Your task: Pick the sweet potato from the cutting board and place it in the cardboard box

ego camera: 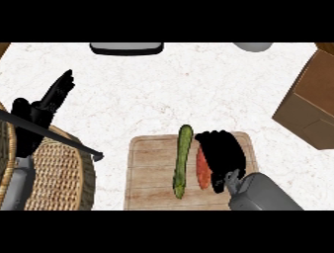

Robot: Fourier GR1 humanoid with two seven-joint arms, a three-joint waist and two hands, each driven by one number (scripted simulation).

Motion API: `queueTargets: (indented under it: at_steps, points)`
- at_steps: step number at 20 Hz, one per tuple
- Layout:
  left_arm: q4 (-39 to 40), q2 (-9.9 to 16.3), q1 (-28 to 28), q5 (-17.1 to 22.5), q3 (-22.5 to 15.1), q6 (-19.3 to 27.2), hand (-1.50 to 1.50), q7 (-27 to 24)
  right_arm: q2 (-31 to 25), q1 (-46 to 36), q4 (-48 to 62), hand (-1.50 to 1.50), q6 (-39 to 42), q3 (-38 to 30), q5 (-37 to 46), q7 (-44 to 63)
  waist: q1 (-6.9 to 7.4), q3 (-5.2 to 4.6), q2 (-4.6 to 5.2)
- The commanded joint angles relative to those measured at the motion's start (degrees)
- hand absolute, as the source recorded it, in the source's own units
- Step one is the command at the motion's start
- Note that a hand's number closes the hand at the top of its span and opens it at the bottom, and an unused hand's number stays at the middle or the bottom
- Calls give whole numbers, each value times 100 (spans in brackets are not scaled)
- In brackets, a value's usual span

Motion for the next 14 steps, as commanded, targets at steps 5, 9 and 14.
queueTargets:
  at_steps: [5, 9, 14]
  points:
    - [-149, -113, -112, -24, -136, -70, 0, 190, -154, -32, 50, 150, -605, 39, 653, -1023, -21, 4, -5]
    - [133, 26, -113, 11, -11, -238, 0, -3, 18, -210, 300, 150, -808, -18, 1036, -1273, -21, 3, -1]
    - [28, 57, -190, 129, -18, -375, 0, 159, 143, -46, 73, 150, -1454, 144, 1112, -1862, -28, 5, -3]
